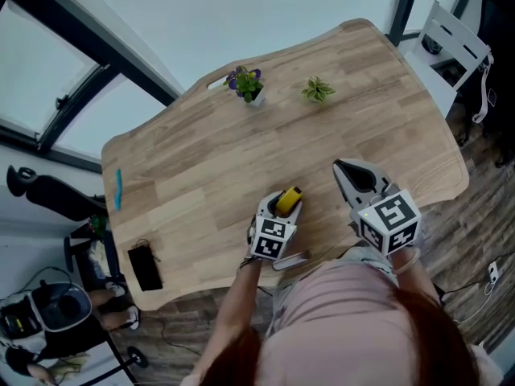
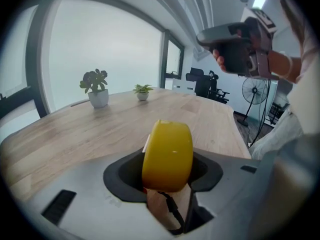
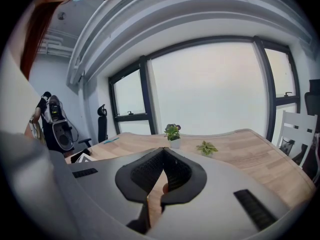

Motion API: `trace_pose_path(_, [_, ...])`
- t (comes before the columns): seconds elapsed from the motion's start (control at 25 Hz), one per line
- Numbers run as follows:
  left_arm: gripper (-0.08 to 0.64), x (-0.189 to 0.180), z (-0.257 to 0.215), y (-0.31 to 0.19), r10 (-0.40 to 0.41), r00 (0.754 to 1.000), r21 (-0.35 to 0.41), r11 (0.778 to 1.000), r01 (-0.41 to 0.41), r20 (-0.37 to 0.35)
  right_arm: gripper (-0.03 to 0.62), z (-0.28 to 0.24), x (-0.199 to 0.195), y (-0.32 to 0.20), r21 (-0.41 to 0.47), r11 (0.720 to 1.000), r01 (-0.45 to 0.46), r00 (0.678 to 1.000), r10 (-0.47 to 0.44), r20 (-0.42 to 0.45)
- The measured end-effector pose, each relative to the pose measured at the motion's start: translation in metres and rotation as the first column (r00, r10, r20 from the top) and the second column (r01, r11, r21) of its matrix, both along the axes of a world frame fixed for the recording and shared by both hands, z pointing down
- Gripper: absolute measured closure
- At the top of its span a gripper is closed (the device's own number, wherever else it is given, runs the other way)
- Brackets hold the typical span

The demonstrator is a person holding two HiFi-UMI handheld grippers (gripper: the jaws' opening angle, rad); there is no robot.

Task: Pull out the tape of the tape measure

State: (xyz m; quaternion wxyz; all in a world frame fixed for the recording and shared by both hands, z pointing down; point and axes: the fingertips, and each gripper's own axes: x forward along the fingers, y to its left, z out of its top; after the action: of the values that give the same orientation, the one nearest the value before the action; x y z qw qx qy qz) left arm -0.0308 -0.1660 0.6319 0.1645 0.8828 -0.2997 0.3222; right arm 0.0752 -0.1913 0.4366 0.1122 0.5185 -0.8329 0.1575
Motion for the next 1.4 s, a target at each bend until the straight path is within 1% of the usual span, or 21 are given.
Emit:
trace_pose_path(0.16, [0.371, 0.0, -0.014, -0.002, -0.037, 0.999, -0.009, 0.999, 0.037, -0.028, 0.594, 0.0, 0.0, 0.002, 0.011, 1.0, 0.002, 1.0, -0.002, -0.009])
trace_pose_path(0.44, [0.373, 0.001, -0.055, -0.008, -0.103, 0.99, 0.025, 0.994, 0.106, -0.095, 0.594, -0.004, -0.004, 0.009, 0.032, 0.999, 0.011, 1.0, -0.011, -0.007])
trace_pose_path(0.52, [0.373, 0.001, -0.065, -0.01, -0.114, 0.988, 0.041, 0.992, 0.119, -0.104, 0.594, -0.005, -0.006, 0.008, 0.038, 0.999, 0.017, 1.0, -0.017, -0.009])
trace_pose_path(0.64, [0.373, 0.002, -0.079, -0.011, -0.122, 0.986, 0.068, 0.989, 0.131, -0.111, 0.594, -0.007, -0.008, 0.008, 0.049, 0.998, 0.029, 1.0, -0.029, -0.011])
trace_pose_path(0.8, [0.373, 0.004, -0.101, -0.009, -0.135, 0.981, 0.093, 0.984, 0.149, -0.141, 0.594, -0.011, -0.009, 0.01, 0.064, 0.997, 0.039, 0.999, -0.039, -0.004])
trace_pose_path(1.0, [0.373, 0.007, -0.129, -0.006, -0.127, 0.979, 0.141, 0.979, 0.15, -0.157, 0.594, -0.011, -0.016, 0.011, 0.065, 0.996, 0.067, 0.998, -0.067, 0.012])
trace_pose_path(1.2, [0.373, 0.005, -0.159, -0.004, -0.125, 0.977, 0.205, 0.966, 0.159, -0.171, 0.594, -0.012, -0.028, 0.012, 0.059, 0.993, 0.106, 0.994, -0.108, 0.021])
trace_pose_path(1.4, [0.373, -0.002, -0.184, -0.002, -0.139, 0.971, 0.243, 0.952, 0.186, -0.196, 0.594, -0.015, -0.039, 0.011, 0.051, 0.988, 0.145, 0.987, -0.148, 0.067])
